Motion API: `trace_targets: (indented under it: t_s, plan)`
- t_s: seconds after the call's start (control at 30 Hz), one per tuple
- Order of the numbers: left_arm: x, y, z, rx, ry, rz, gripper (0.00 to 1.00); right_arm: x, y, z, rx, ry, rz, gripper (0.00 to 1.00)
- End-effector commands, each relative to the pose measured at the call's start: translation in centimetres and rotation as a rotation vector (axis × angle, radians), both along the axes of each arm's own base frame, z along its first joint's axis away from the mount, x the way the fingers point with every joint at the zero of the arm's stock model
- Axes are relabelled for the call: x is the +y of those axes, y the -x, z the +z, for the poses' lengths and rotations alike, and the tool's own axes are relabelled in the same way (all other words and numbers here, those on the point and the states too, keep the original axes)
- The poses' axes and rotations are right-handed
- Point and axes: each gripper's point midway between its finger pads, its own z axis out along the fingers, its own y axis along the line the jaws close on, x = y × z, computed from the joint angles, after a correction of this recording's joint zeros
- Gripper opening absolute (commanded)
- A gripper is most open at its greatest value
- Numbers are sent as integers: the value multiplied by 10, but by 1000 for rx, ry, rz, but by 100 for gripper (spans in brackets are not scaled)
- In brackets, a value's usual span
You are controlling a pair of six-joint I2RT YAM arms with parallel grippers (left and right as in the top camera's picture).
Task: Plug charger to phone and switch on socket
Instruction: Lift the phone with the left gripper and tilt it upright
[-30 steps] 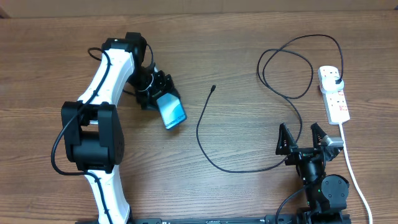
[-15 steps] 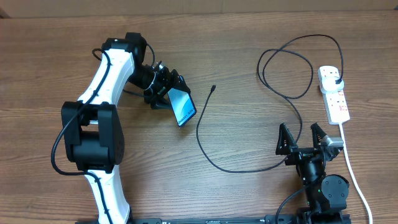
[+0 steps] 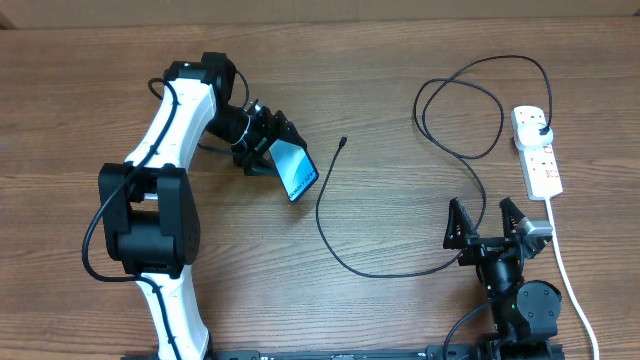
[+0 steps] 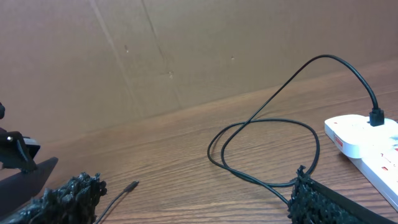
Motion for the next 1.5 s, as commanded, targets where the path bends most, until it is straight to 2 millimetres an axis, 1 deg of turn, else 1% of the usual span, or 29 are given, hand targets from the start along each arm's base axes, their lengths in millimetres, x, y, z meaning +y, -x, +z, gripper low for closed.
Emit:
trace_targets:
  t_s: [0.0, 0.2, 0.33, 0.5, 0.73, 0.9, 1.23, 1.47]
  plan:
    - [-9, -3, 18, 49, 59, 65, 67, 2, 0, -2, -4, -1, 10, 100]
    - [-25, 0, 41, 102, 212, 86, 65, 2, 0, -2, -4, -1, 9, 100]
    - [-29, 3, 49, 152, 256, 110, 64, 2, 0, -2, -4, -1, 9, 100]
    - [-31, 4, 52, 244, 258, 173, 64, 2, 0, -2, -4, -1, 10, 100]
    - [-39, 7, 73, 363, 366, 221, 63, 2, 0, -2, -4, -1, 10, 100]
    - [-44, 6, 85, 430, 429, 252, 61, 2, 0, -2, -4, -1, 9, 100]
    - [-44, 5, 87, 584, 402, 340, 61, 2, 0, -2, -4, -1, 9, 100]
    - [-46, 4, 95, 601, 448, 339, 59, 2, 0, -2, -4, -1, 10, 100]
